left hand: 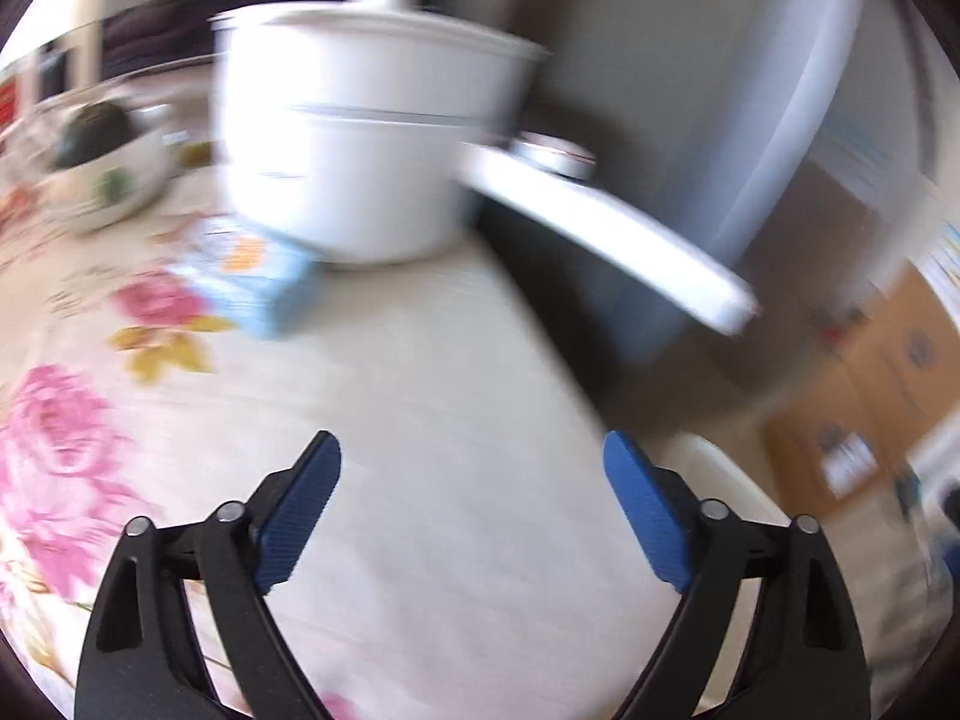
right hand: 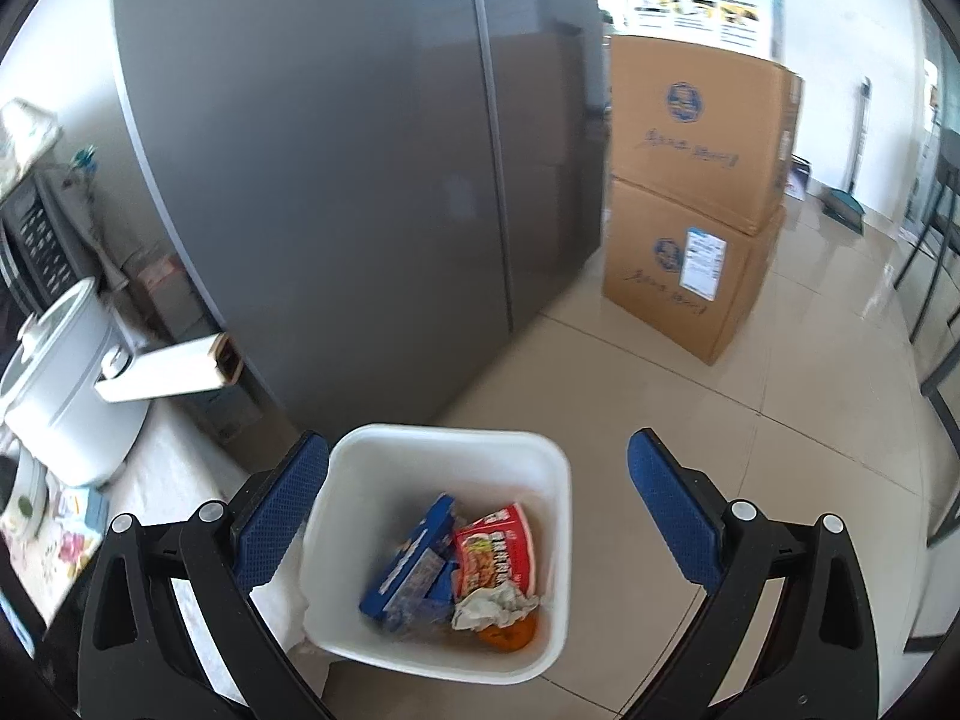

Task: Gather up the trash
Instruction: 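Move the left tool back over the table toward the milk carton, then grasp the blue-and-white milk carton with the left tool and lift it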

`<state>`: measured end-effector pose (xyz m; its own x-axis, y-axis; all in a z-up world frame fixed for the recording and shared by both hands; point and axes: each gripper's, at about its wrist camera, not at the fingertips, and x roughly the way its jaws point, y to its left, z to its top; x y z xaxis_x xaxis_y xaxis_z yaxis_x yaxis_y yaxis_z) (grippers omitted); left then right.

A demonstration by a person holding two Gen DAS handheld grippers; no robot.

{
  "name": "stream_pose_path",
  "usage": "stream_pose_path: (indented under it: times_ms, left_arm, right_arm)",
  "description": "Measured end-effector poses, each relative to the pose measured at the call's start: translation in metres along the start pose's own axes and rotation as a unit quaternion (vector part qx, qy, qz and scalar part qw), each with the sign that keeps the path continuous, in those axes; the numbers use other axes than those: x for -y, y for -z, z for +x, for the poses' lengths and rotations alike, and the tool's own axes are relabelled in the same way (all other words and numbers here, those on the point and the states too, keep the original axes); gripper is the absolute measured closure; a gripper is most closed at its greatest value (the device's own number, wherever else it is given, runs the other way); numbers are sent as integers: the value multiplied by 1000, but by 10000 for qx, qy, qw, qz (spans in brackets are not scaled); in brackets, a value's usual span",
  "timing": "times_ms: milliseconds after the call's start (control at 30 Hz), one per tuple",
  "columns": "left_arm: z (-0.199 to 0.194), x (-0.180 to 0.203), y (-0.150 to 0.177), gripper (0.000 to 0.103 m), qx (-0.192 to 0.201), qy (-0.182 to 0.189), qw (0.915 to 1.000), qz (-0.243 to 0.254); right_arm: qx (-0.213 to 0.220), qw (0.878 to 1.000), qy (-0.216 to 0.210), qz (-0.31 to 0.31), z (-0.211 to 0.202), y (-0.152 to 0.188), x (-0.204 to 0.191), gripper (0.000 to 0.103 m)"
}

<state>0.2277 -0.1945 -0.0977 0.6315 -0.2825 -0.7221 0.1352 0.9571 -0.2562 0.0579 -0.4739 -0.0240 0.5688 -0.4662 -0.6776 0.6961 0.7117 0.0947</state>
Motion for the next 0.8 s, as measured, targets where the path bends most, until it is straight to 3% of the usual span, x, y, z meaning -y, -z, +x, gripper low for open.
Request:
stream_pose_path:
  times_ms: [67,167,233,433,633,800]
  left_arm:
    - [11,-34,-13,15,15,-380,9978,-546]
    - [22,-71,-29,13,56,-654,9893,-1306]
    - [30,-82,-39,13,76,-766,9858,-1495]
    - [55,-74,-61,12,376,-1512,9823,-1036]
    - [80,-71,-73,12,255,-1632,9820,-918]
    - [95,-86,-79,12,188,-1891,9758,-1083]
  right_arm:
    - [-24,9999,-29,-104,1,2,-8,7]
    - [-43,9996,-81,-271,2,4,-20,7]
    - [-58,9993,-113,-341,2,5,-25,7]
    - [-196,9980,-212,-559,9,10,-38,7]
    - [-247,9962,-220,-804,11,14,-46,7]
    - [-317,9946,-211,-962,15,18,-50,7]
